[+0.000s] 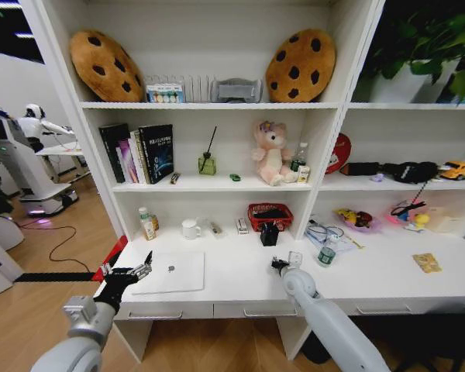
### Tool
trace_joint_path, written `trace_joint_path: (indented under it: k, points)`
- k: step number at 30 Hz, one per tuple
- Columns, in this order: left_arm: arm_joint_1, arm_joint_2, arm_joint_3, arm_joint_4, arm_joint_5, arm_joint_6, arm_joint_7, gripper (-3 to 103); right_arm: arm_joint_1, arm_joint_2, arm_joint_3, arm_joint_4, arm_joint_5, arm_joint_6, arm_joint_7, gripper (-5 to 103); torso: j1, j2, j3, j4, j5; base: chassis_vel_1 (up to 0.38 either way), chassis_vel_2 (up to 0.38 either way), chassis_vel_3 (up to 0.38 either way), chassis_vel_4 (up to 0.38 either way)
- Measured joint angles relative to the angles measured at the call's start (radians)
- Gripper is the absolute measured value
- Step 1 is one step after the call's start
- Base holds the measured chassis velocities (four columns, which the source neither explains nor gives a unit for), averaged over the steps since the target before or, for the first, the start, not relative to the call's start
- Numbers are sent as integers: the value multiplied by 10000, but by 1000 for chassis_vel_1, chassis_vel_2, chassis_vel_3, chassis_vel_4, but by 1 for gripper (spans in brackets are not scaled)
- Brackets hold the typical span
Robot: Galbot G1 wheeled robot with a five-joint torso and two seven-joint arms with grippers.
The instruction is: Organize the objects on the table.
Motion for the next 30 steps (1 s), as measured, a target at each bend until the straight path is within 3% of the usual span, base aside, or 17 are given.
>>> trace_joint_path:
  k: [5, 9, 16, 18, 19, 21, 22, 24, 25, 27, 28, 30]
  points:
    - [0, 0, 0, 0, 0, 0, 0, 100, -17, 85, 38, -51, 166, 35, -15, 22, 0, 1, -1, 0, -1, 0, 0, 0, 0]
    - [0, 0, 0, 0, 0, 0, 0, 100, -59, 73, 76, -29, 268, 56, -146, 11, 0, 2, -1, 0, 1, 0, 0, 0, 0]
    - [0, 0, 1, 0, -1, 0, 0, 100, -154, -195, 72, 449, -50, 378, -666, 11, 1, -3, 5, 1, 16, 0, 0, 0, 0]
    - [0, 0, 0, 0, 0, 0, 0, 100, 279, -830, 171, 1282, -1883, 1654, -2363, 11, 0, -1, 3, -1, 6, 0, 0, 0, 0]
    - [0, 0, 0, 0, 0, 0, 0, 100, 279, -830, 171, 1282, -1883, 1654, -2363, 11, 0, -1, 3, -1, 6, 0, 0, 0, 0]
    - [0, 0, 1, 1, -1, 0, 0, 100, 1156, -831, 143, 271, -3742, 3010, -3631, 11, -1, -1, 2, -2, 3, 0, 0, 0, 0]
    - [0, 0, 1, 1, -1, 0, 0, 100, 1156, -831, 143, 271, -3742, 3010, -3631, 11, -1, -1, 2, -2, 3, 0, 0, 0, 0]
    - [0, 0, 0, 0, 0, 0, 1, 100, 2455, -292, 49, -1808, -5338, 4543, -4670, 11, 1, -2, 3, 0, 4, 0, 0, 0, 0]
    - [0, 0, 0, 0, 0, 0, 1, 100, 2455, -292, 49, -1808, -5338, 4543, -4670, 11, 1, -2, 3, 0, 4, 0, 0, 0, 0]
    - [0, 0, -1, 0, 0, 0, -6, 100, 3294, 429, 51, -3678, -6393, 5668, -5276, 11, 1, -2, 3, 4, 1, 0, 0, 0, 0]
    - [0, 0, -1, 0, 0, 0, -6, 100, 3294, 429, 51, -3678, -6393, 5668, -5276, 11, 1, -2, 3, 4, 1, 0, 0, 0, 0]
    - [0, 0, 0, 0, 0, 0, -1, 100, 4048, 1313, 128, -5702, -7374, 6507, -5946, 11, 4, -4, 5, 6, 8, 0, 0, 0, 0]
